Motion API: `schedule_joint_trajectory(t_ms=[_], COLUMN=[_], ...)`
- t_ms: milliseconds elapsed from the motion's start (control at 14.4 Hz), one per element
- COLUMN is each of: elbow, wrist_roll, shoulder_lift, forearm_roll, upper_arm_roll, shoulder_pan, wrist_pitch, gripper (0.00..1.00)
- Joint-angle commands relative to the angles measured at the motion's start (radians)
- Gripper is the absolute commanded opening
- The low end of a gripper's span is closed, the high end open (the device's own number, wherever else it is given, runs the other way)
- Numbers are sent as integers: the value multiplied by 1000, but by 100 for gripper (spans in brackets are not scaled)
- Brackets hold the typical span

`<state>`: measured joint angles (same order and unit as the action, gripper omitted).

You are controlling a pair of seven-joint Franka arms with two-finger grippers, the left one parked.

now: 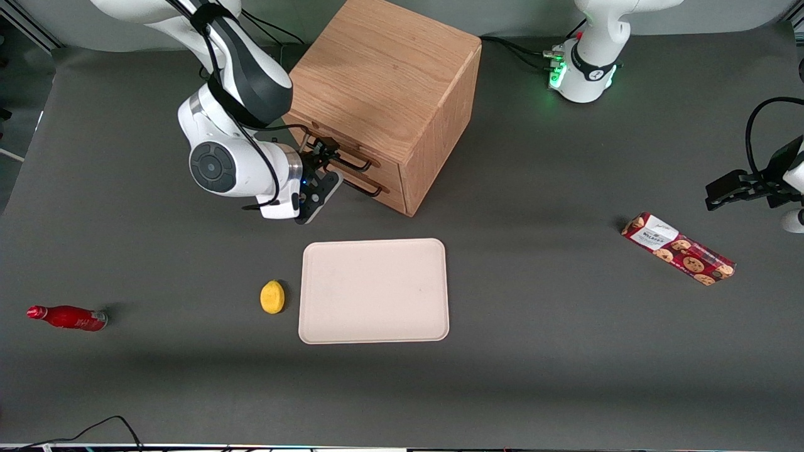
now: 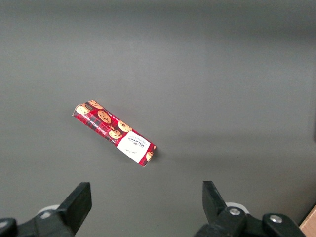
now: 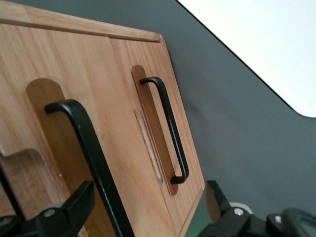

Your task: Open upper drawer

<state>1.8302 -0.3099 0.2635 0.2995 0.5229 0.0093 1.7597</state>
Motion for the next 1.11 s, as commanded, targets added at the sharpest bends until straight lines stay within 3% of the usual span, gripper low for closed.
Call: schedule_joint_trajectory(t_ms=[0, 555, 1040], elbow=[47, 47, 14], wrist_roll=[-17, -21, -32], shoulder_lift=[-30, -27, 22], forearm_roll=[33, 12, -89], upper_arm_roll=[2, -3, -20], shoulder_pan=[-6, 0, -3], wrist_pitch=[35, 61, 95], gripper=[100, 100, 100])
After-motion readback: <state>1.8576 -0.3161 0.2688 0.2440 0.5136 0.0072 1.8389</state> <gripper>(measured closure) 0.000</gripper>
